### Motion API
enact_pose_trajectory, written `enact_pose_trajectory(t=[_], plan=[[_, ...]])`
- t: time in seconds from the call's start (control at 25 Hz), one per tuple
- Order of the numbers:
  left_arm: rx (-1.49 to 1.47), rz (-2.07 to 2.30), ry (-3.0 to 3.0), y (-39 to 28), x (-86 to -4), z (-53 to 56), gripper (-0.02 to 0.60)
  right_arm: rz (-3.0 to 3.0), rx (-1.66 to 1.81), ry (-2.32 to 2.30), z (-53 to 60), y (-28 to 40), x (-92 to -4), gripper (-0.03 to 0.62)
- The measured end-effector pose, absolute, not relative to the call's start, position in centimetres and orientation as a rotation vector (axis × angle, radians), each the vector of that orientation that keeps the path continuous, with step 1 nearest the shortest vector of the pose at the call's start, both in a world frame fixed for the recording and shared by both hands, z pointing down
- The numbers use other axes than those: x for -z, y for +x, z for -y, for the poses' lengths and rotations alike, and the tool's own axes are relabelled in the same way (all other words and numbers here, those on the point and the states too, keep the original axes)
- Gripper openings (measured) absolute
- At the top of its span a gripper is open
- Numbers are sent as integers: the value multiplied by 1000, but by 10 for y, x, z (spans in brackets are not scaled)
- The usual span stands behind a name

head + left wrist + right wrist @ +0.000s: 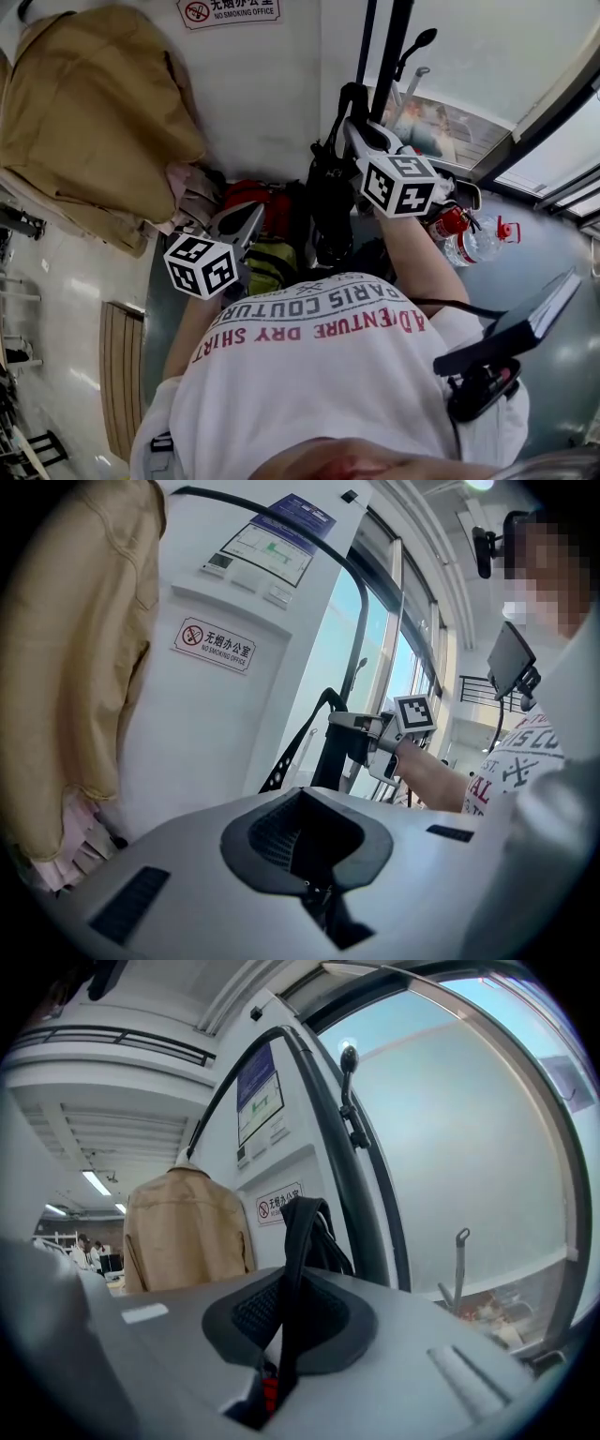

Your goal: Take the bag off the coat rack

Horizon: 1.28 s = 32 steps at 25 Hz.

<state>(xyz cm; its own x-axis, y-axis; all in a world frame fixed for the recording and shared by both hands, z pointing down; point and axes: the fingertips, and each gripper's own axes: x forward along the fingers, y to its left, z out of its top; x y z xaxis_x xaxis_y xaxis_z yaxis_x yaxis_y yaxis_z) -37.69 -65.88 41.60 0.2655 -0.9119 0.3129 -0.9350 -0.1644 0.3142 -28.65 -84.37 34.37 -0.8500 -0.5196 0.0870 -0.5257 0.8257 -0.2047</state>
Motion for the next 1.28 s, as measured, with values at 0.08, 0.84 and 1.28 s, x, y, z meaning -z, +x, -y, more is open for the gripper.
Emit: enact_pose_trajectory(t=[0.08,0.84,1.28], plan=[[-72,1674,2097,-379,-414,655,2,2992,-371,853,843,-285,-335,12],[-16,1784,2005,-415,-400,617,2,3159,-193,666,822,-332,-251,12],[-41,1725,2001,-400,-423,600,2,3029,-458,499,776,-317,-377,12]])
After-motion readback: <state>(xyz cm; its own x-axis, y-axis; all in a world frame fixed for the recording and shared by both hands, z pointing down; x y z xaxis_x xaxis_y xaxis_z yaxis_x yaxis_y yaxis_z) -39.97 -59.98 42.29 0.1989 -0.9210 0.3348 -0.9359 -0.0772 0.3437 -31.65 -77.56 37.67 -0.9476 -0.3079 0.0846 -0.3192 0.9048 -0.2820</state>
